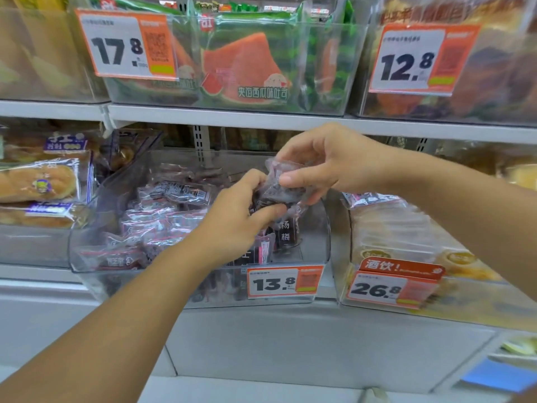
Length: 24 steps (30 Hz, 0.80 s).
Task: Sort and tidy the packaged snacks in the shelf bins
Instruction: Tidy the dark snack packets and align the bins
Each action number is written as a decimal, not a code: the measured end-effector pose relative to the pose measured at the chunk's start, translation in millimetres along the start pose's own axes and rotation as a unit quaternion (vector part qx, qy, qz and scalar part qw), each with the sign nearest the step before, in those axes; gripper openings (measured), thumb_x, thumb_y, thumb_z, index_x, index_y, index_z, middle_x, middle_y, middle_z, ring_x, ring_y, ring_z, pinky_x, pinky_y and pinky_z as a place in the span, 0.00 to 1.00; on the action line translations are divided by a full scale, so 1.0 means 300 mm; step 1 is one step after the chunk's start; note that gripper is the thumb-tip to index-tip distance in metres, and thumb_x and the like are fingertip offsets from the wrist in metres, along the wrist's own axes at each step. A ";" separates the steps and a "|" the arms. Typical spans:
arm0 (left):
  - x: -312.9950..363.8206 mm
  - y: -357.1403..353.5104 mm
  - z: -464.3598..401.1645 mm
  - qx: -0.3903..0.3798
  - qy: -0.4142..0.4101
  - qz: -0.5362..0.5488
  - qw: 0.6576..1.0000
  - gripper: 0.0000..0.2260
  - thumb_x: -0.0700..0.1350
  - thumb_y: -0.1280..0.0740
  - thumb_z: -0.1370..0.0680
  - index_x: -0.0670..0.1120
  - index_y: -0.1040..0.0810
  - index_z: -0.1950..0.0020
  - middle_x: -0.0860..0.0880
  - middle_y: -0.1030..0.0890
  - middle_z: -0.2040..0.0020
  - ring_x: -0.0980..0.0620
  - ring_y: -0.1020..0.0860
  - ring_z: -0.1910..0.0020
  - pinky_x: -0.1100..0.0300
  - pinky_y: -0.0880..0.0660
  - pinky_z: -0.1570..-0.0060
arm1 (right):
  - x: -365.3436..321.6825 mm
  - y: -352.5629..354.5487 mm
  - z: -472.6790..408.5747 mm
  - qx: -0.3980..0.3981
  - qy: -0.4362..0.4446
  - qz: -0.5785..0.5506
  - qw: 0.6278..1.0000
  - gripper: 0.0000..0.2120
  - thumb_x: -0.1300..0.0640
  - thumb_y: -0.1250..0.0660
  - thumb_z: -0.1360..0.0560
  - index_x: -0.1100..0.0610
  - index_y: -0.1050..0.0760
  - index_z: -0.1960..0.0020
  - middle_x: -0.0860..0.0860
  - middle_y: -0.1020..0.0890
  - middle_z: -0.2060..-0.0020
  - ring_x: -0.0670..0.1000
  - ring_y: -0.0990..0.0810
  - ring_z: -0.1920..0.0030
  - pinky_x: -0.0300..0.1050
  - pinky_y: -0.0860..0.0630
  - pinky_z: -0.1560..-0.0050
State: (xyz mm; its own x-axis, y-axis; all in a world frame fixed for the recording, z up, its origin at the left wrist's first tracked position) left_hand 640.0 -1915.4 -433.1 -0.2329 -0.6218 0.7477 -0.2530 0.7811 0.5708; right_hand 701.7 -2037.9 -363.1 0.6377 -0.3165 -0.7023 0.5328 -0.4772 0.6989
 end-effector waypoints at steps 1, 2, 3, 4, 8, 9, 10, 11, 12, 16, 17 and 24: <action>0.004 -0.010 -0.002 -0.011 0.002 -0.032 0.999 0.09 0.53 0.31 0.21 0.53 0.29 0.46 0.54 0.20 0.57 0.55 0.20 0.58 0.51 0.23 0.55 | -0.030 0.001 -0.001 0.014 0.028 0.088 0.996 0.09 0.54 0.27 0.25 0.57 0.19 0.47 0.54 0.14 0.58 0.56 0.14 0.60 0.53 0.16 0.60; 0.008 -0.013 -0.002 -0.021 0.007 -0.072 0.997 0.11 0.56 0.33 0.21 0.54 0.31 0.46 0.55 0.21 0.56 0.57 0.22 0.59 0.54 0.25 0.57 | -0.062 0.012 -0.001 0.036 0.056 0.174 0.983 0.06 0.55 0.28 0.23 0.56 0.17 0.49 0.51 0.14 0.61 0.52 0.15 0.64 0.47 0.17 0.62; 0.005 -0.010 -0.002 -0.031 0.013 -0.112 0.993 0.14 0.60 0.34 0.22 0.54 0.31 0.42 0.55 0.20 0.51 0.57 0.22 0.54 0.56 0.27 0.54 | -0.091 0.023 -0.001 0.060 0.083 0.254 0.962 0.05 0.55 0.28 0.23 0.55 0.16 0.50 0.49 0.15 0.63 0.50 0.16 0.64 0.44 0.19 0.61; -0.005 -0.002 -0.002 -0.045 0.022 -0.151 0.987 0.21 0.63 0.35 0.23 0.53 0.31 0.36 0.54 0.21 0.42 0.55 0.22 0.45 0.56 0.27 0.47 | -0.115 0.028 -0.003 0.073 0.104 0.322 0.938 0.04 0.55 0.28 0.23 0.54 0.16 0.51 0.48 0.15 0.63 0.49 0.17 0.63 0.45 0.21 0.58; -0.080 0.013 0.030 -0.145 0.068 -0.260 0.952 0.36 0.66 0.33 0.26 0.53 0.38 0.22 0.53 0.33 0.24 0.51 0.31 0.28 0.57 0.32 0.33 | -0.094 -0.057 -0.035 0.036 0.122 0.483 0.866 0.04 0.60 0.31 0.23 0.54 0.18 0.56 0.50 0.18 0.64 0.53 0.20 0.62 0.49 0.22 0.57; -0.096 0.006 0.041 -0.170 0.074 -0.268 0.946 0.36 0.64 0.31 0.25 0.53 0.38 0.21 0.54 0.34 0.23 0.52 0.32 0.27 0.58 0.33 0.32 | -0.062 -0.096 -0.046 0.022 0.117 0.517 0.848 0.05 0.62 0.33 0.23 0.54 0.20 0.56 0.49 0.20 0.65 0.55 0.21 0.62 0.48 0.22 0.58; -0.107 0.000 0.047 -0.185 0.075 -0.274 0.941 0.37 0.63 0.30 0.25 0.53 0.39 0.21 0.54 0.34 0.23 0.52 0.33 0.27 0.58 0.34 0.31 | -0.029 -0.134 -0.051 0.007 0.103 0.541 0.835 0.05 0.63 0.35 0.23 0.54 0.23 0.55 0.49 0.24 0.66 0.57 0.22 0.62 0.47 0.25 0.60; -0.109 -0.004 0.050 -0.187 0.071 -0.281 0.939 0.37 0.62 0.30 0.25 0.52 0.39 0.21 0.54 0.35 0.23 0.52 0.33 0.26 0.58 0.35 0.30 | 0.002 -0.164 -0.052 -0.011 0.086 0.553 0.828 0.05 0.62 0.36 0.23 0.53 0.25 0.54 0.48 0.28 0.66 0.58 0.23 0.61 0.47 0.27 0.61; -0.107 -0.004 0.048 -0.181 0.067 -0.288 0.938 0.37 0.62 0.30 0.25 0.52 0.39 0.21 0.53 0.35 0.23 0.52 0.34 0.26 0.57 0.35 0.30 | 0.036 -0.186 -0.055 -0.034 0.068 0.558 0.826 0.05 0.61 0.36 0.22 0.52 0.26 0.53 0.49 0.30 0.65 0.58 0.24 0.60 0.47 0.29 0.62; -0.090 -0.001 0.035 -0.150 0.054 -0.320 0.934 0.37 0.62 0.28 0.26 0.52 0.37 0.22 0.52 0.33 0.24 0.50 0.33 0.26 0.55 0.34 0.30 | 0.107 -0.227 -0.064 -0.109 0.006 0.526 0.843 0.06 0.49 0.33 0.23 0.51 0.27 0.53 0.48 0.26 0.62 0.55 0.24 0.60 0.46 0.31 0.64; -0.091 0.002 0.033 -0.142 0.052 -0.323 0.934 0.37 0.63 0.28 0.27 0.52 0.36 0.22 0.52 0.32 0.24 0.50 0.33 0.27 0.54 0.33 0.31 | 0.108 -0.233 -0.071 -0.123 0.000 0.516 0.847 0.12 0.43 0.30 0.26 0.51 0.27 0.56 0.47 0.26 0.63 0.54 0.24 0.61 0.46 0.32 0.66; -0.075 0.051 0.050 -0.103 0.034 -0.267 0.957 0.32 0.65 0.29 0.28 0.53 0.29 0.27 0.54 0.26 0.29 0.53 0.27 0.33 0.59 0.30 0.38 | 0.083 -0.291 -0.129 -0.090 -0.003 0.623 0.777 0.19 0.39 0.28 0.26 0.51 0.26 0.44 0.52 0.21 0.49 0.58 0.19 0.51 0.47 0.29 0.60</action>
State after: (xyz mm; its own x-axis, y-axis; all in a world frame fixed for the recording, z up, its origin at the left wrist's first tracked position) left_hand 627.2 -1890.2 -446.4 -0.0582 -0.9363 0.3464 -0.1258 0.3511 0.9279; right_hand 692.7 -1972.5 -436.4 0.7186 -0.4440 0.5352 -0.4274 0.3252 0.8436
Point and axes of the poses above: each hand's wrist, its own z-axis away from the middle knuckle, its own y-axis out of the back of the hand, x = y × z, the point moved 7 cm from there along -z, towards the middle knuckle
